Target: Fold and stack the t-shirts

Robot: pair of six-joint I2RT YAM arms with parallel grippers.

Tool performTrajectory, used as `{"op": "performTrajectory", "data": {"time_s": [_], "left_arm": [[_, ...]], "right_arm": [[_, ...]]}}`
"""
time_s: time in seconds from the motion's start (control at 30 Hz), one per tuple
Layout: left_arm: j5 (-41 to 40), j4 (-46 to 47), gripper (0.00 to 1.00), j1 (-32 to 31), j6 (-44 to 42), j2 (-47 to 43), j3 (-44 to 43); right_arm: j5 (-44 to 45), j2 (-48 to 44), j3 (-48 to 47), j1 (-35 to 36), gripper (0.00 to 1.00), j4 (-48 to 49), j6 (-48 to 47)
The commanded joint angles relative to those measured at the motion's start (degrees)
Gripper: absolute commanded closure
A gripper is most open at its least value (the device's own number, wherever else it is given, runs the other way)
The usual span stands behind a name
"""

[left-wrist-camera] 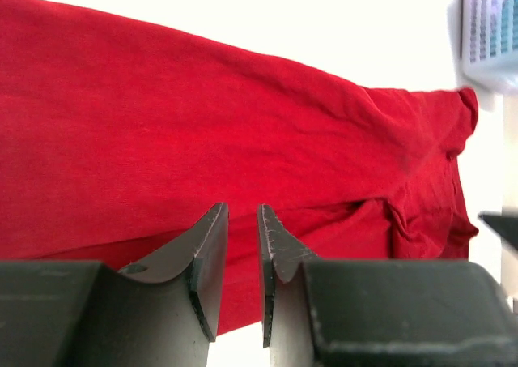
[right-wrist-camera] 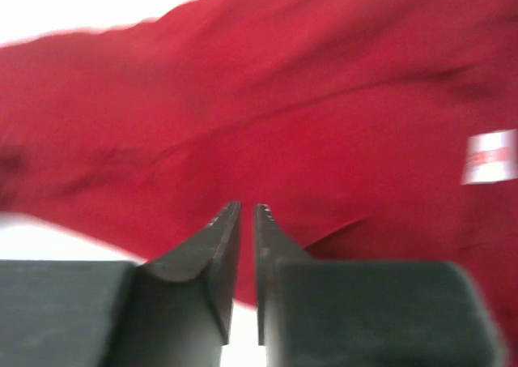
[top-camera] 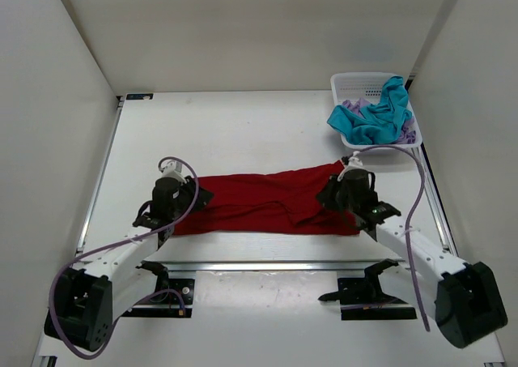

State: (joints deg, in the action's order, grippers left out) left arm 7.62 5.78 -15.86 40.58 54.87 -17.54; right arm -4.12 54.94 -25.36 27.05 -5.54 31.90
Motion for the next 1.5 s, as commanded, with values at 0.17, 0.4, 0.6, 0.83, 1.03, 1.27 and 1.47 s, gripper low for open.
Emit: {"op": "performTrajectory", "data": {"time_s": [0.17, 0.4, 0.6, 0.83, 1.03, 1.27, 1.47], "left_arm": [[-1.4, 2.4, 0.67, -4.6, 0.8, 2.4, -3.3], [-3.4, 2.4, 0.67, -9.9, -1.2, 4.8, -4.3], [-2.8, 3.7, 0.67, -11.0, -1.7, 6.7, -6.3], [-1.2, 4.8, 0.67, -10.2, -2.0, 6.2, -6.6], [-0.7, 4.6, 0.67, -12.9, -2.9, 8.7, -9.2], [-0.9, 3.6, 0.67, -15.7, -3.3, 10.6, -10.1], [-0.1, 5.4, 0.67, -19.4, -3.3, 16.6, -12.2]], "right_arm": [[-1.0, 16.5, -8.8, -8.8, 1.00, 1.4, -7.7], [-3.2, 16.8, -5.9, -8.1, 1.00, -2.8, -9.2], [-4.1, 13.7, -4.5, -2.9, 1.00, -9.7, -9.3], [-1.1, 4.7, -9.0, 10.6, 1.00, -26.0, -6.2], [-3.6, 4.4, -8.3, 0.6, 0.99, -17.3, -8.2], [-0.9, 13.1, -6.1, -1.6, 1.00, -8.5, -8.2], [-4.9, 9.1, 3.4, 1.9, 1.00, -5.0, -3.0]]}}
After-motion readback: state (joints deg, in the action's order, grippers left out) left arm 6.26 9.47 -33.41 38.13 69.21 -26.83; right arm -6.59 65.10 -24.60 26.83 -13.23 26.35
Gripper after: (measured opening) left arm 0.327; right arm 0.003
